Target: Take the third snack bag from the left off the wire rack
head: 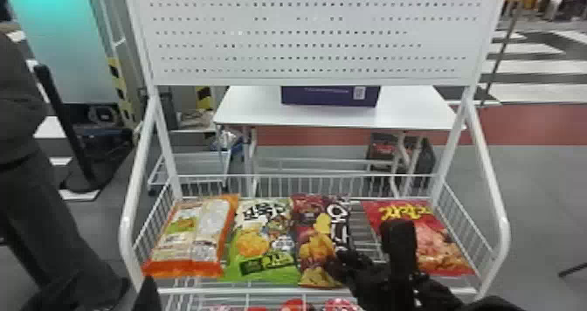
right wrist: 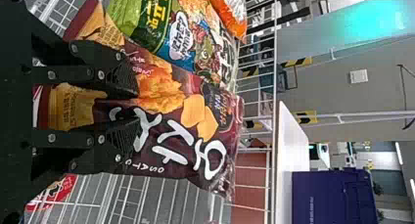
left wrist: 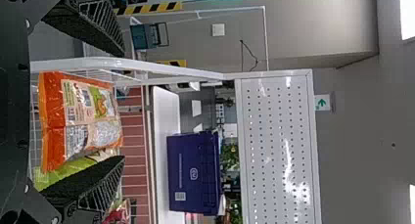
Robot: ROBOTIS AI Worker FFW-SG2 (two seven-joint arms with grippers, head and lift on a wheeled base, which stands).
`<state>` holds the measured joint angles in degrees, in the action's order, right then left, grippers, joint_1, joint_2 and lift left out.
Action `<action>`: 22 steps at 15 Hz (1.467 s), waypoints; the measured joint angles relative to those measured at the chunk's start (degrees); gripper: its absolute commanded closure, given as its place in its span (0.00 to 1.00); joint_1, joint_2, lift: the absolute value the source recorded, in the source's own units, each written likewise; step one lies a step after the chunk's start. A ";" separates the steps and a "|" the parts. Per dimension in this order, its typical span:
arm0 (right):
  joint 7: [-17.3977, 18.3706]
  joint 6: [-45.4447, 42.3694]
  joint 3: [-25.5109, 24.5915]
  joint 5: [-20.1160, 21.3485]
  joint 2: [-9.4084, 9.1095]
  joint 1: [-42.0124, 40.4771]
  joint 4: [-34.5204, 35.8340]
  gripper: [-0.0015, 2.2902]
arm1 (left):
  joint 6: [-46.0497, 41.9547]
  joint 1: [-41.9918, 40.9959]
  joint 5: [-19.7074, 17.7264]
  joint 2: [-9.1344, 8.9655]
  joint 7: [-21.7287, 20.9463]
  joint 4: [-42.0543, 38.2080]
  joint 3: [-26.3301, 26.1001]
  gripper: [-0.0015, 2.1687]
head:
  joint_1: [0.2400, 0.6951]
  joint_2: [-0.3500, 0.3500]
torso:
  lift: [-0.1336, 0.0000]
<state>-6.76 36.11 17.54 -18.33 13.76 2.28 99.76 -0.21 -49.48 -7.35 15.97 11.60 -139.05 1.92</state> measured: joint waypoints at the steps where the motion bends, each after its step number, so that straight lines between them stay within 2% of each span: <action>1: 0.27 -0.08 -0.56 0.24 0.43 -1.24 1.95 0.98 | 0.06 0.03 0.00 0.06 0.00 -0.05 0.01 0.07 | 0.57 0.50 | 1.00; 8: 1.15 -5.31 -8.10 -2.24 4.17 -11.18 16.73 0.98 | 0.17 0.53 -0.54 0.56 -0.01 -0.23 0.02 0.07 | 0.57 0.50 | 1.00; 11: 1.36 -8.52 -12.92 -4.19 6.47 -19.33 26.99 0.98 | 0.17 0.53 -0.65 0.64 0.00 -0.29 0.02 0.07 | 0.57 0.50 | 1.00; 13: 1.59 -14.23 -17.03 -4.94 8.02 -26.87 31.37 0.98 | 0.17 0.69 -0.80 0.67 0.00 -0.20 0.03 0.07 | 0.57 0.50 | 1.00; 17: 1.18 -29.59 -27.66 -9.41 9.42 -42.28 34.21 0.98 | 0.17 1.47 -1.47 1.10 0.00 0.31 0.11 0.07 | 0.57 0.50 | 1.00; 20: 0.60 -33.04 -32.77 -11.25 9.51 -48.09 34.04 0.98 | 0.15 2.24 -2.21 1.47 0.00 1.04 0.28 0.07 | 0.57 0.50 | 1.00; 22: 0.60 -34.24 -34.04 -11.62 9.46 -49.70 33.32 0.98 | 0.03 2.32 -2.58 1.62 0.24 1.13 0.53 0.07 | 0.57 0.50 | 1.00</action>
<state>-6.16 1.87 -16.51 -29.95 23.23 -47.42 133.08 -0.18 -47.16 -9.93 17.59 11.84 -137.92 2.45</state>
